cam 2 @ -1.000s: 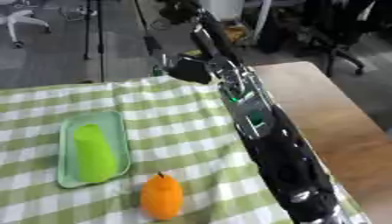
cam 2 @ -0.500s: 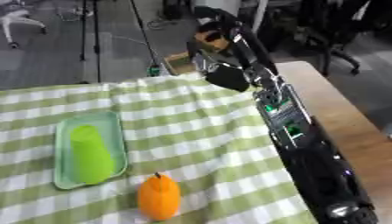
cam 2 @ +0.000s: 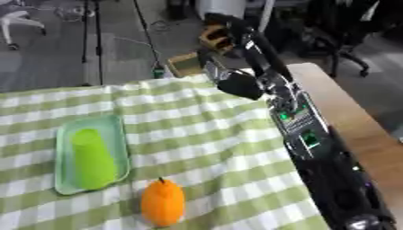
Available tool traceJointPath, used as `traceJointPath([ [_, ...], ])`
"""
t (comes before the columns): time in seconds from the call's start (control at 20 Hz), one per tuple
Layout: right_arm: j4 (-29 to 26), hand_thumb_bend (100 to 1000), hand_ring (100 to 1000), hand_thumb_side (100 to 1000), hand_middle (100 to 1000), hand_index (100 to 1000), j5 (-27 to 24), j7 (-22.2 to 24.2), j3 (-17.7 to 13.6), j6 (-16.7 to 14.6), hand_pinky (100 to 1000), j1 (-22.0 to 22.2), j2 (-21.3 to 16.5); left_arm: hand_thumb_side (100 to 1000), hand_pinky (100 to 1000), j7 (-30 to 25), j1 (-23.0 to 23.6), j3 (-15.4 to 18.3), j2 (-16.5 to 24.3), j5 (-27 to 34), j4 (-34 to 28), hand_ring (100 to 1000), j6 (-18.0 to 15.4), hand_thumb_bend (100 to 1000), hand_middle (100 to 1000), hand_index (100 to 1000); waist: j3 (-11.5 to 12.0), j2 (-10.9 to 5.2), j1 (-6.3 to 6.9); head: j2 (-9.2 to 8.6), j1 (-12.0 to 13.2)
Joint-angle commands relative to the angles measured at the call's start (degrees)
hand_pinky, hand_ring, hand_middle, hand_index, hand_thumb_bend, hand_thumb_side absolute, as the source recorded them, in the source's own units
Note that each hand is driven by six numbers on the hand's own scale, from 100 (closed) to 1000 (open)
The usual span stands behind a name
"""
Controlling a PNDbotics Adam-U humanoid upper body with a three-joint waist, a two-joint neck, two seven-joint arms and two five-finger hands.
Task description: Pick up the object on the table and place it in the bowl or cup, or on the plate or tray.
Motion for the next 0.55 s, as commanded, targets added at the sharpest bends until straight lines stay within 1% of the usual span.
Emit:
traceJointPath([
  [0.05,-2.1,238,773,428,842,942,-0.7,0.7,-0.2,-0.1,710,-0.2,-1.8,874,802,0.0,-0.2,0.5,0.8,-0.4,-1.2,705,0.3,419,768,860,-0.1,-8.28,0.29,-0.55,0.1],
  [0.2,-2.7,235,771,432,841,945,-1.0,1.5,0.1,-0.1,708,0.4,-1.6,848,799,0.2,-0.1,0.6,0.9,-0.6,-1.2,701,0.8,411,764,858,0.1,-8.49,0.2,-0.57,0.1],
  [0.35,-3.2,235,771,432,841,945,-1.4,2.0,0.1,0.0,708,0.8,-1.5,848,799,0.4,-0.2,0.6,0.9,-0.7,-1.2,702,1.1,408,765,859,0.0,-8.41,0.26,-0.26,0.3],
  [0.5,-3.4,227,767,442,838,945,-2.2,2.4,0.1,0.1,702,1.6,-1.3,851,799,0.4,0.1,0.5,0.8,-0.7,-1.2,705,1.3,412,769,860,0.1,-8.61,0.23,-0.71,0.1],
  [0.55,-3.6,225,766,444,838,945,-2.6,2.5,0.1,0.2,701,1.8,-1.2,852,799,0.5,0.0,0.6,0.9,-0.8,-1.2,705,1.2,414,770,860,0.1,-8.6,0.25,-0.59,0.2],
])
